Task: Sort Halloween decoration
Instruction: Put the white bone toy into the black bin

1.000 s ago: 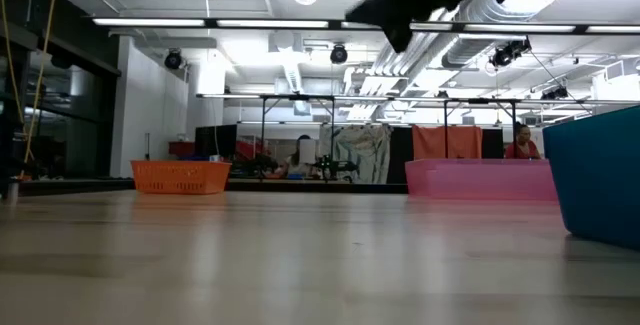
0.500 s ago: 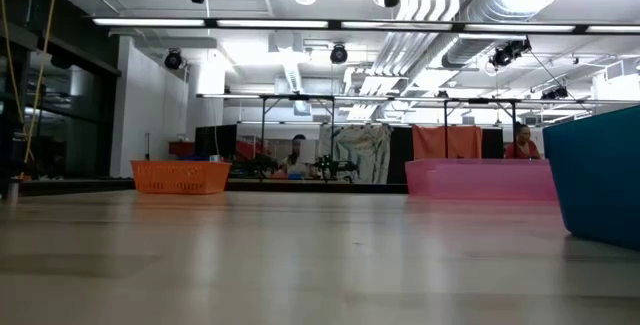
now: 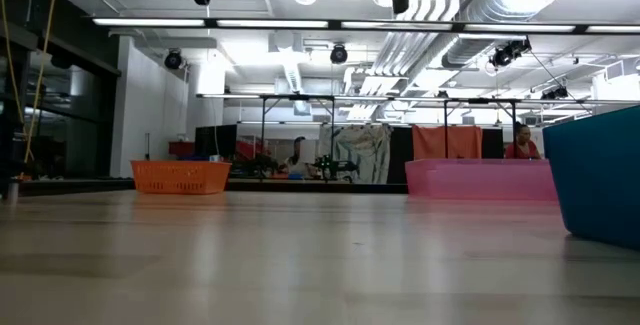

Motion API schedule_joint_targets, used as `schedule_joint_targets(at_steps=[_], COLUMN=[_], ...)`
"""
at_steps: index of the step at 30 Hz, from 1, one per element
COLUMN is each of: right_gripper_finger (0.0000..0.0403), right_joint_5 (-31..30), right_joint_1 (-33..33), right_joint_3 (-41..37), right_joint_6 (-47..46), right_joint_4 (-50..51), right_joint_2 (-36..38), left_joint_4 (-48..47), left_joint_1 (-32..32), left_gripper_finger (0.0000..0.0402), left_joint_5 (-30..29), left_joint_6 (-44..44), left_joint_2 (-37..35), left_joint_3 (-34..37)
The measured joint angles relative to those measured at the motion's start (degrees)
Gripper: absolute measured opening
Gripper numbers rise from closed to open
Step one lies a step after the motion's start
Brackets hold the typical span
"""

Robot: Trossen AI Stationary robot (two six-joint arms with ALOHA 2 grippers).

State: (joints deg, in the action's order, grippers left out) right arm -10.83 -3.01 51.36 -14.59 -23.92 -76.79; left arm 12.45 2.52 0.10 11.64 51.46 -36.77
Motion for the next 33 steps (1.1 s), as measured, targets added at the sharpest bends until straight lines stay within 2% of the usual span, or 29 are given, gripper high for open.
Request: schedule_joint_targets(at_steps=[3, 5, 8, 12, 16, 21, 24, 28, 33], right_gripper_finger=[0.0000, 0.0000, 0.0000, 0.0000, 0.0000, 0.0000, 0.0000, 0.0000, 0.0000], right_joint_5=[-1.2, -1.2, 0.0, 1.7, 2.5, 2.7, 2.7, 2.7, 2.7], right_joint_1=[0.0, 0.0, -0.3, -1.4, -2.6, -3.5, -3.5, -3.5, -3.5], right_joint_3=[0.0, 0.0, 0.0, 0.0, 0.0, 0.0, 0.0, 0.0, 0.0], right_joint_6=[-1.9, -3.4, -3.4, -2.7, -0.2, 0.0, 0.0, -0.1, -0.1], right_joint_4=[2.2, 4.6, 8.4, 11.4, 13.9, 17.8, 19.4, 20.1, 20.1], right_joint_2=[0.0, 0.0, 0.0, 0.0, 0.0, 0.0, 0.0, 0.0, 0.0], left_joint_4=[-11.6, -21.7, -33.1, -43.7, -48.3, -48.7, -49.8, -53.2, -56.0], left_joint_1=[3.2, 7.3, 15.6, 29.3, 41.7, 52.5, 56.3, 57.3, 56.1], left_gripper_finger=[0.0000, 0.0000, 0.0000, 0.0000, 0.0000, 0.0000, 0.0000, 0.0000, 0.0000], left_joint_5=[3.6, 2.9, -3.2, -11.1, -16.0, -14.8, -14.5, -15.4, -15.5], left_joint_6=[0.2, 0.5, 3.1, 9.8, 21.0, 33.2, 36.3, 37.7, 33.1], left_joint_2=[-0.4, -0.1, 1.3, 5.0, 12.0, 24.1, 30.1, 35.2, 38.1], left_joint_3=[-4.6, -8.1, -12.9, -17.2, -17.7, -17.3, -17.3, -17.3, -17.3])
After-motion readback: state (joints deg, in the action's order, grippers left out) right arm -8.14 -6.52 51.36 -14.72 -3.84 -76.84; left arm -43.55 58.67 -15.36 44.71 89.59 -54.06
